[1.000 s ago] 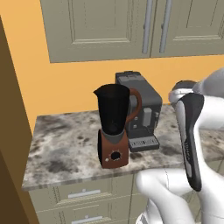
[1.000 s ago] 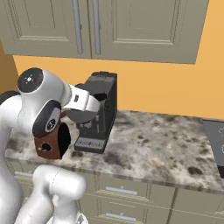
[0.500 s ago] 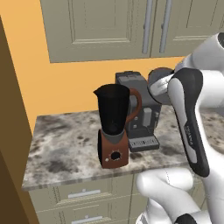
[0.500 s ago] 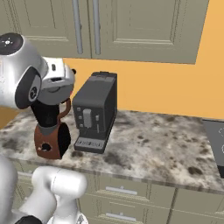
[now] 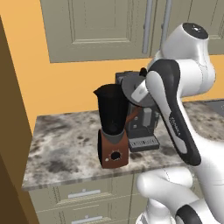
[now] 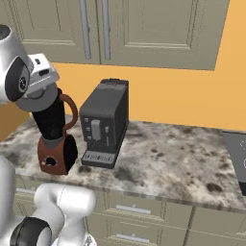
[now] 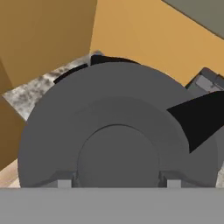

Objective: Close the lid blender by securely placing the lid on top.

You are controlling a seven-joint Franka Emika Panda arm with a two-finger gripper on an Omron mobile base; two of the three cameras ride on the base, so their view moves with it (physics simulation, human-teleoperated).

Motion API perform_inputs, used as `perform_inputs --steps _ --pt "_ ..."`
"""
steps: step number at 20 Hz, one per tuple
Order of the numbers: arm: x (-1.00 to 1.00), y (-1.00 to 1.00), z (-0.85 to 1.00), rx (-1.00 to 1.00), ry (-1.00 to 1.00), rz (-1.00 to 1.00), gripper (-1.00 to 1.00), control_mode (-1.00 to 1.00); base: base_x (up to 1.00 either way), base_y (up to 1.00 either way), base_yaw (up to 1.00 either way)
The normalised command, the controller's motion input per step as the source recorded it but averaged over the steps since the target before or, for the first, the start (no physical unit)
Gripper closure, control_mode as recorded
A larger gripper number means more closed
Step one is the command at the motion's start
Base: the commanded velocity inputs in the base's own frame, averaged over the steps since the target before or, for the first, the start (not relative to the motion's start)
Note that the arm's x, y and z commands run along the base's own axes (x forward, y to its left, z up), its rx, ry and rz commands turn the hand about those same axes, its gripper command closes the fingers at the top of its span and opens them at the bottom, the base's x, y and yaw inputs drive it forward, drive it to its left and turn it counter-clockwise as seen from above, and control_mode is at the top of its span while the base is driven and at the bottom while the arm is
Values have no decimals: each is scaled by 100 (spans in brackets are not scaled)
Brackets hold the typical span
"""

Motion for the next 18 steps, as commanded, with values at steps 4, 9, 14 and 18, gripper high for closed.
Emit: perform_inputs --steps 4,9,14,18 --pt "60 10 -5 -5 12 7 100 -100 0 0 0" --pt "43 45 0 -29 20 12 100 -100 0 0 0" --pt "46 41 2 -29 10 10 100 -100 0 0 0" --pt "21 15 -1 -12 1 3 100 -100 0 0 0"
